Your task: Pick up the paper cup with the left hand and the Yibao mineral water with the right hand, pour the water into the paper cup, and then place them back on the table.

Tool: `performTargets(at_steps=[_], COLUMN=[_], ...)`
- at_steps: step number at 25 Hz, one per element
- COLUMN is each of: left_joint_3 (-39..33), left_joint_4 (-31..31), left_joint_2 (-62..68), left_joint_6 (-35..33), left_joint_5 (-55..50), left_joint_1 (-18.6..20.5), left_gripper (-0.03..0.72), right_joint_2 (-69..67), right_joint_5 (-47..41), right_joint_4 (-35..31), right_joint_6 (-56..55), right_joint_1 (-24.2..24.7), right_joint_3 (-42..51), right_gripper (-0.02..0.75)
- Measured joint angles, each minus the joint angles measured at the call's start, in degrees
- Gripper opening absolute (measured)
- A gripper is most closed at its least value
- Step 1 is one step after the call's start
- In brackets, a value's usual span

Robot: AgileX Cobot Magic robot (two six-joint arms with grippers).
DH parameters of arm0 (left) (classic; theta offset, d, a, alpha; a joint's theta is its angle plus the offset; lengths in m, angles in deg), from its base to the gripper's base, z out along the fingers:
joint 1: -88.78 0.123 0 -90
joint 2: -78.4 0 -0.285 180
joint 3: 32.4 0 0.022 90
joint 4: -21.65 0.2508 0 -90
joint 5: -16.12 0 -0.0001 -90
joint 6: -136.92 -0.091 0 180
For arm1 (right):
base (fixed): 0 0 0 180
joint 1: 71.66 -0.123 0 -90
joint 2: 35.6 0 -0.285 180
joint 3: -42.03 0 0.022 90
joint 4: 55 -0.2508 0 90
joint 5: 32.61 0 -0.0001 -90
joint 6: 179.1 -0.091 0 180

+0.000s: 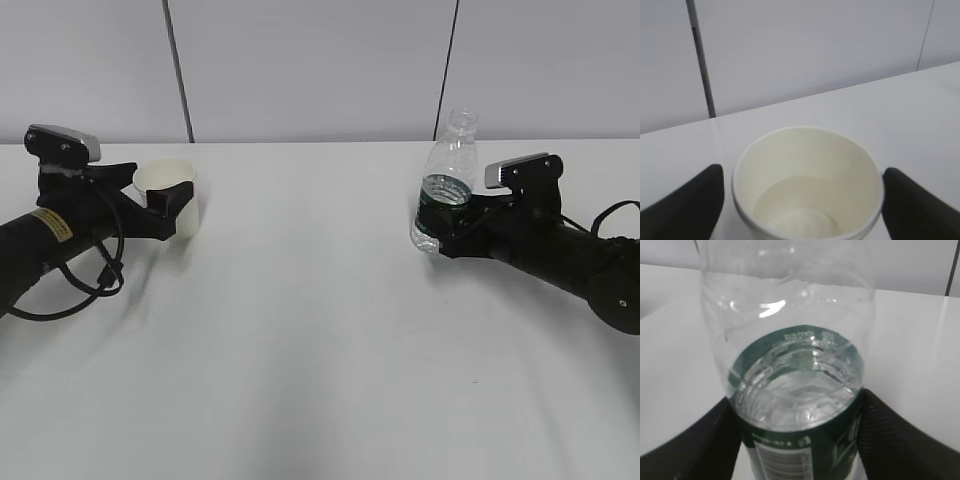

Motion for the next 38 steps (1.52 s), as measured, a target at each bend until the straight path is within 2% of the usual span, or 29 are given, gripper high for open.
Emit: performTargets(at_steps=[8, 18, 38], left_joint_3=[0.0, 0.0, 0.0], left_joint_4=[-1.2, -1.3, -1.3], left_joint_2=[0.0, 0.0, 0.0], left_joint_6=[0.0, 0.0, 0.0], left_joint_5=[1.1, 1.2, 1.3], left_joint_1=[0.0, 0.0, 0.0], left_gripper=[0.591, 0.591, 0.591], right_joint_2=[0.0, 0.0, 3.4], right_joint_5=[0.0, 0.0, -2.8], right_joint_4=[0.0, 1.1, 3.2], right_joint_6=[0.0, 0.1, -0.9], right_joint_1=[0.0, 0.0, 0.0], right_joint_3=[0.0, -0.1, -0.1], right_gripper=[0.495, 0.599, 0.607])
